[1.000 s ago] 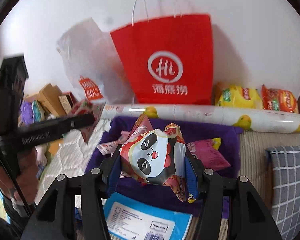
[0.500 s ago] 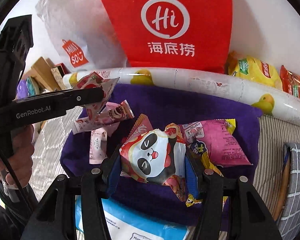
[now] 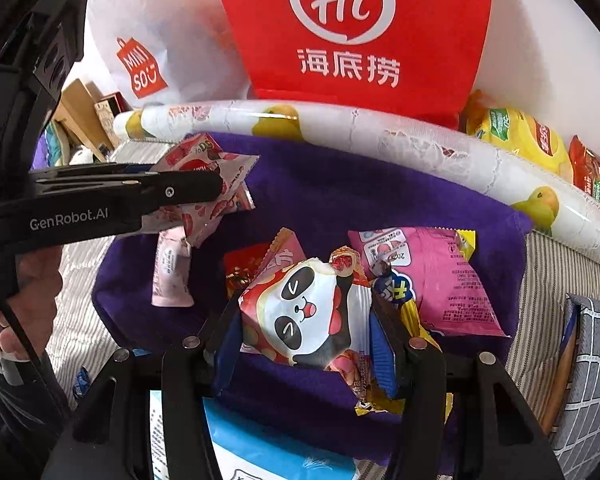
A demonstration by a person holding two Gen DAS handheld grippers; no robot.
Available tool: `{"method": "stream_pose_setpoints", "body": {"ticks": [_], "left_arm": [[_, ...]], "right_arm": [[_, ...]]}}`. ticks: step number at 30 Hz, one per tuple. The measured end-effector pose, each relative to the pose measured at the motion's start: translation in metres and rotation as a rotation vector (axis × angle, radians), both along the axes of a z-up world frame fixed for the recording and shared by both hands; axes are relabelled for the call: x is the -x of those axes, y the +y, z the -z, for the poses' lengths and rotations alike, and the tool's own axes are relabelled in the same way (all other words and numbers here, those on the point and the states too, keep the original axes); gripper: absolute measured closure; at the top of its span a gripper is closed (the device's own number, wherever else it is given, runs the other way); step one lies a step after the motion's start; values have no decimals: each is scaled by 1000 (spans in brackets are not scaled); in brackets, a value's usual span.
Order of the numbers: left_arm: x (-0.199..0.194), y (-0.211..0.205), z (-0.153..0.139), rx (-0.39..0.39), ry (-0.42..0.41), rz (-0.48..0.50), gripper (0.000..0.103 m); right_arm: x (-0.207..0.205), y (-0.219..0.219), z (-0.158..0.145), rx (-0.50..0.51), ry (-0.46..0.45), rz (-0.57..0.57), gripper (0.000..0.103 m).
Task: Organize snacks
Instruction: 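Open both tools to drop the strawberry bag and panda bag onto the towel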
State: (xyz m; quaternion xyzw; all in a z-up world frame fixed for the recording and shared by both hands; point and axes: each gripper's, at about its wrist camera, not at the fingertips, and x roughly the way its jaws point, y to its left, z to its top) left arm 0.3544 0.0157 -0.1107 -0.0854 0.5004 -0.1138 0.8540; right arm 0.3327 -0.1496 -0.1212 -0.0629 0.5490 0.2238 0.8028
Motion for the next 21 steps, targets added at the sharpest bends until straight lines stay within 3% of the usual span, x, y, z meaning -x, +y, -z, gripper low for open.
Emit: {"method": "stream_pose_setpoints", "body": {"ticks": [18,21], "left_arm": [[-6,-16,17,-25,36,33,70],[-6,-17,19,-23,41,42,69]], "right_arm": [[2,15,5,121,-59,-46,46],[3,16,3,123,-69,-52,36]]}}
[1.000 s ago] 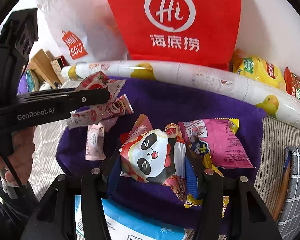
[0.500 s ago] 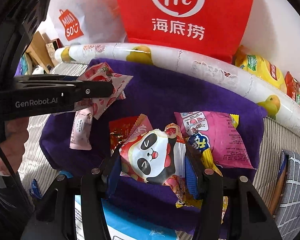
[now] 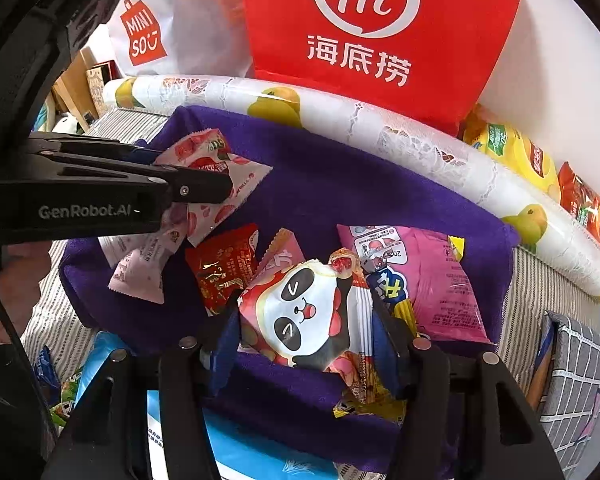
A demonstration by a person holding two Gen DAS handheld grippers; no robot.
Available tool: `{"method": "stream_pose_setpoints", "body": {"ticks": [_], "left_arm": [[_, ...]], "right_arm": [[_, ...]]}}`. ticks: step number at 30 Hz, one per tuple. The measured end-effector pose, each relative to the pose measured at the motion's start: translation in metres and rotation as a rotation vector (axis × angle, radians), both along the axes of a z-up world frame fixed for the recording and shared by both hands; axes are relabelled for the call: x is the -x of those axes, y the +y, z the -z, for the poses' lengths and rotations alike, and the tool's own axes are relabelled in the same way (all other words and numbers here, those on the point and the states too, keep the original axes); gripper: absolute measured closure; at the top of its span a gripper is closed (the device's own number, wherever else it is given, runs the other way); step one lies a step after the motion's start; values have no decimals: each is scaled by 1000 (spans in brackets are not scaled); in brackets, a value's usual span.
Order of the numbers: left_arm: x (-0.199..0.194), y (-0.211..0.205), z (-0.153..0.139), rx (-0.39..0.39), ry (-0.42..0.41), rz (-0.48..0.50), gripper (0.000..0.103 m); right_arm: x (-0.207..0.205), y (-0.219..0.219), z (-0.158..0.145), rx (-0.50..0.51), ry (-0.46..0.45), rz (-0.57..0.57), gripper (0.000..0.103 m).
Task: Organize snacks
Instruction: 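Open both tools to drop the strawberry bag and panda bag onto the towel, then move both open tools back toward the remaining snacks on the bed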
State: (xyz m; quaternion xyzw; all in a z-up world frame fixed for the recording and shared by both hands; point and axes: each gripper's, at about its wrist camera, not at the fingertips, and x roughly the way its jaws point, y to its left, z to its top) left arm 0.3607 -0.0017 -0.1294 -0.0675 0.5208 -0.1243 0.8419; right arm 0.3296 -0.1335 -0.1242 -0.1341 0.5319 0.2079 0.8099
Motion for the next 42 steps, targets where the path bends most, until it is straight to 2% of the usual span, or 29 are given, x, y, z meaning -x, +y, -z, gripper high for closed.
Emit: {"method": "stream_pose_setpoints", "body": {"ticks": [3,4,9,11,12,13,18,22,26,29,32,35,37,42], "left_arm": [[0,0,0,0,2,2,69],[0,0,0,0,2,4,69],[2,0,-2,14,14,22,66],[4,-1,-6,19,9,33,61],[6,-2,-10,14,1,34,54],[9,-3,-14,13,-14,39,54],[21,-4,-36,20,-63,45,54],[34,0,-57,14,-113,41,54],[59,9,-72,22,-127,32,54],[81,20,-80,-5,-150,19,54],[108,44,-82,9,-146,-27,53],[132,61,-79,0,-137,-59,51],[146,71,-78,-8,-136,-75,49],[181,97,-66,-14,-125,-125,48]], "right_arm": [[3,-1,-4,6,-22,-2,20],[3,0,-5,7,-27,-1,19],[8,-3,-15,-19,-49,29,19],[12,-7,-23,-45,-67,57,19],[15,-10,-29,-64,-80,77,19],[17,-12,-34,-75,-89,91,19],[32,-21,-56,-117,-136,169,19],[53,-25,-67,-154,-129,213,19],[79,-23,-73,-140,-152,220,19],[100,-18,-77,-163,-164,220,22],[123,-11,-80,-219,-151,216,24],[142,0,-77,-258,-132,195,31],[153,8,-73,-265,-111,175,39],[189,31,-60,-303,-59,120,41]]}}
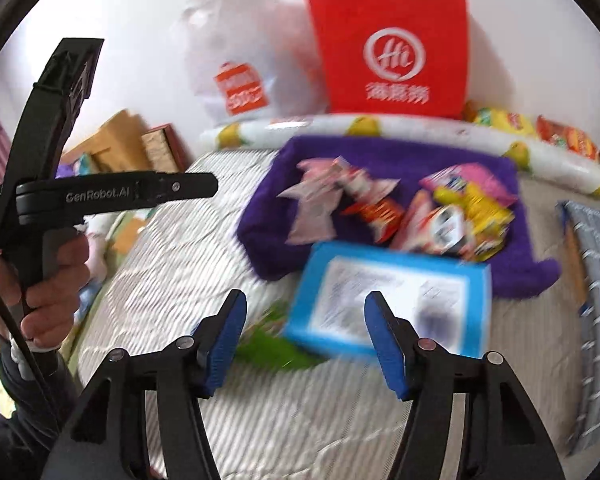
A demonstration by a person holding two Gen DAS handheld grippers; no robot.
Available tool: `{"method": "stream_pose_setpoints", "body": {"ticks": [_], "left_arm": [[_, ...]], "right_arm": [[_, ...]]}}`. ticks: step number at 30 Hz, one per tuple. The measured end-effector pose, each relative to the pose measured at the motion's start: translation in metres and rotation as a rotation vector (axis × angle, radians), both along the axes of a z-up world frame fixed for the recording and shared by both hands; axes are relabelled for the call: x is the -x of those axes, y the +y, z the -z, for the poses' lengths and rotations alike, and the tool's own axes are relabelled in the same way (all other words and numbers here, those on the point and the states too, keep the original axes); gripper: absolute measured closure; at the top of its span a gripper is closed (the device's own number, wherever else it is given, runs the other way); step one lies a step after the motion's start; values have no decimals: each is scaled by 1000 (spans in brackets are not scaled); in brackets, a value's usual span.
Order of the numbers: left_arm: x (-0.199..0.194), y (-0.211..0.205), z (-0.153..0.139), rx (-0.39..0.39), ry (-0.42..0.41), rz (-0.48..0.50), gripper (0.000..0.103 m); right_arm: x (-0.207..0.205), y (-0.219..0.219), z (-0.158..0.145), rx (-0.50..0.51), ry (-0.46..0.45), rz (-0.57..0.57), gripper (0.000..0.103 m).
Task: Organize snacks
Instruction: 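Move both open tools back toward the remaining snacks on the bed, then grasp the green snack bag with the right tool while the left tool grasps the blue chip bag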
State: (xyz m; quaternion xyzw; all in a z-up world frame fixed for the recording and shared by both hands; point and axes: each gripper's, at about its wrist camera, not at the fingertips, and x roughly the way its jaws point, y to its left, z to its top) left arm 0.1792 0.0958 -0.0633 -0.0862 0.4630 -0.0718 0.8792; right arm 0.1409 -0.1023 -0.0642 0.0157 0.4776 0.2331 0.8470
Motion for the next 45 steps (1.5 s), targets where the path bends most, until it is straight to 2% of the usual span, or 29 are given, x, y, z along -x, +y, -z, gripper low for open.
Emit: {"method": "stream_pose_setpoints", "body": {"ticks": [2,6,14,17,22,24,27,31,37,45], "left_arm": [[13,9,7,7,7,-14,48],[32,24,19,25,22,-27,48],[55,43,38,53,40,-40,48],[61,50,45,65,51,-47,48],[66,59,52,80,62,-64,48],[69,61,53,81,62,-66,48],[72,61,55,78,66,-65,48],[74,60,57,82,75,-69,48],[79,53,56,73,74,-62,48],[81,24,65,57,91,-21,48]], "right_arm": [[11,9,5,5,-1,-14,42],[24,27,16,32,16,-31,55],[22,49,25,124,-31,-25,60],[19,59,32,160,-32,-36,70],[18,72,42,292,-80,-31,85],[19,71,44,324,-97,-26,86],[20,66,45,311,-95,-23,87],[20,63,47,297,-95,-30,93],[32,47,33,233,-100,16,98],[63,-6,12,201,-127,146,98]]}}
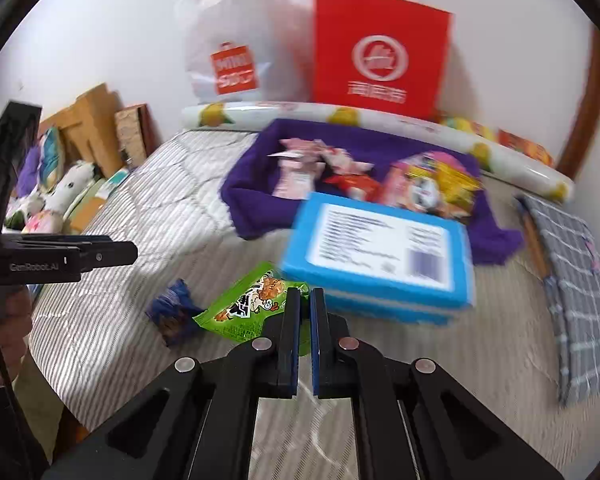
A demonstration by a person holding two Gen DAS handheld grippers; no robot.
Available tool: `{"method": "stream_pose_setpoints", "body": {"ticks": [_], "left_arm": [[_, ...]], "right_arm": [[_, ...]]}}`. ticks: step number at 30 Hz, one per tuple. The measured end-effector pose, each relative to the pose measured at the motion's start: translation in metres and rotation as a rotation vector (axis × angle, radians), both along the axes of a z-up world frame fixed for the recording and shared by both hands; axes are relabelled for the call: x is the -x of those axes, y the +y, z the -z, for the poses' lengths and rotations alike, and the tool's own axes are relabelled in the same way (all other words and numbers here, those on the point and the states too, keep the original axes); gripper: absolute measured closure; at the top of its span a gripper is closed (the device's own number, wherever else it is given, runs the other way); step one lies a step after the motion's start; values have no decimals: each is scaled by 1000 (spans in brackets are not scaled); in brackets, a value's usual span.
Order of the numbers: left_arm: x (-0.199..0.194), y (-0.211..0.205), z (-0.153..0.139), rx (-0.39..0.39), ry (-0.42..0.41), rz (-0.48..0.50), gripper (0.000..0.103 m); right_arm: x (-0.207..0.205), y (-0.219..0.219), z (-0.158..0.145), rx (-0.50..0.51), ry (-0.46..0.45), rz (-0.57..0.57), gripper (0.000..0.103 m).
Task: Organize snacks
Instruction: 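Grasp the green snack bag with the right tool while the left tool grasps the blue chip bag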
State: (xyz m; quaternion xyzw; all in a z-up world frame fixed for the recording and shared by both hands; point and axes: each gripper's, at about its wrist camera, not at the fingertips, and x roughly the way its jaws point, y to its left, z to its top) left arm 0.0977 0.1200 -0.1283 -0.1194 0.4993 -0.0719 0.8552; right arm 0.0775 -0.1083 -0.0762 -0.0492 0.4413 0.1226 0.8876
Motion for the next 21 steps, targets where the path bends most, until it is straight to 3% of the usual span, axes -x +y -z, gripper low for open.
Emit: {"method": "stream_pose_setpoints", "body": {"ticks": [9,14,17,20,21], "left_arm": [[-1,-26,28,-12,48,34,48],[0,-38,39,-28,67,70,48],[0,-46,44,-37,70,89,42],[1,-51,44,-56,58,102,37],[2,-53,45,-62,57,106,36]], "right_arm": [[20,-77,18,29,21,182,98],[27,-91,34,4,25,183,97],[28,-92,34,-21,37,144,95],[28,-95,35,-50,57,110,76],[29,-96,36,-48,59,91,62]]}}
